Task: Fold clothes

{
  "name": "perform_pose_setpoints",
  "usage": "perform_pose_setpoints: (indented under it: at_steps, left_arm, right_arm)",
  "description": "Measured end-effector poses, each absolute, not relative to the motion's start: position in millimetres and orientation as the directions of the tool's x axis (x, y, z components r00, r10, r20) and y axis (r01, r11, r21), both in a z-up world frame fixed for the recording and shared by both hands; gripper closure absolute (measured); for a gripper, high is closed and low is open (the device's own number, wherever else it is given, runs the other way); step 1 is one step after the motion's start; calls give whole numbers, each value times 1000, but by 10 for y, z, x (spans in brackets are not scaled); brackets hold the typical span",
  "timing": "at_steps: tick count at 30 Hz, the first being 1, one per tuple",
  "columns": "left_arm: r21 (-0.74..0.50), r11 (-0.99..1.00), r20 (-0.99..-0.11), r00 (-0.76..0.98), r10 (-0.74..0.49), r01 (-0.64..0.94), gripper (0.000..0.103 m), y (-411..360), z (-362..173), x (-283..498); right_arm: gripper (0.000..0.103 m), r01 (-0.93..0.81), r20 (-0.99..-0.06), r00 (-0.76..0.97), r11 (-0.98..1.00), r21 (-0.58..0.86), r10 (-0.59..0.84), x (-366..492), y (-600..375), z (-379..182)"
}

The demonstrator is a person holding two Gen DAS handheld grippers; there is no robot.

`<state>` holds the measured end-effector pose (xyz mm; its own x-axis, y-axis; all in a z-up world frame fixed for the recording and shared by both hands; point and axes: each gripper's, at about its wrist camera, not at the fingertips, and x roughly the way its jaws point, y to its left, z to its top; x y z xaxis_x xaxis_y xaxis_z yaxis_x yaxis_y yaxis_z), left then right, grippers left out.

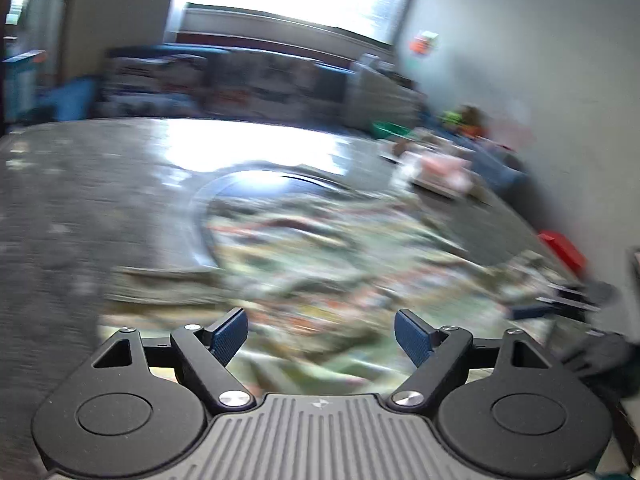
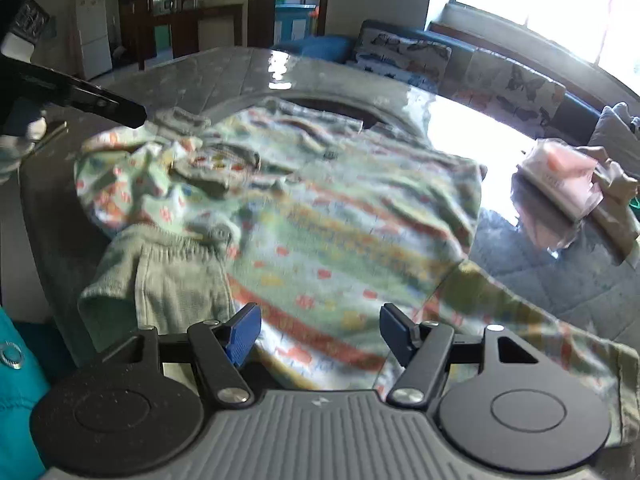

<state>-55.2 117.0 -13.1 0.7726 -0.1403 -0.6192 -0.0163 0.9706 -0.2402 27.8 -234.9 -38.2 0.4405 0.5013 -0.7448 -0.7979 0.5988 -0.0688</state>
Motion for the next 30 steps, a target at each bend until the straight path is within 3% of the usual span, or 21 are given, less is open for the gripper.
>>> perform_pose_setpoints:
  at_steps: [4,12,17,22,25,30]
  left_arm:
    - [-197,971,-663,748,-29,-137,21,1448,-213,-430]
    - [-130,981,-712,702,10,-146,24,1353,-362,72]
    - [-104,974,-736,674,60,-200,42,1371,-496,330]
    - [-76,975,-742,665,84,-207,51,1364,-564,363]
    - [-64,975,-733,673,99,-213,69,1395,-576,347]
    - [-69,974,-728,678,98,-215,74,1428,-569,323]
  right_arm:
    - [35,-795,-730,442,605,-50,521,309,-2312,-328]
    - [34,-792,-740,423,610,-22,523,350,-2193,-454]
    - [34,-791,-730,426,612,-12,535,357,-2163,-444]
    - [31,-782,-729,426,624,3,537,393,-2175,-463]
    - [31,-778,-728,426,628,8,537,417,-2165,-479]
    - [31,-775,-722,431,632,12,542,414,-2146,-479]
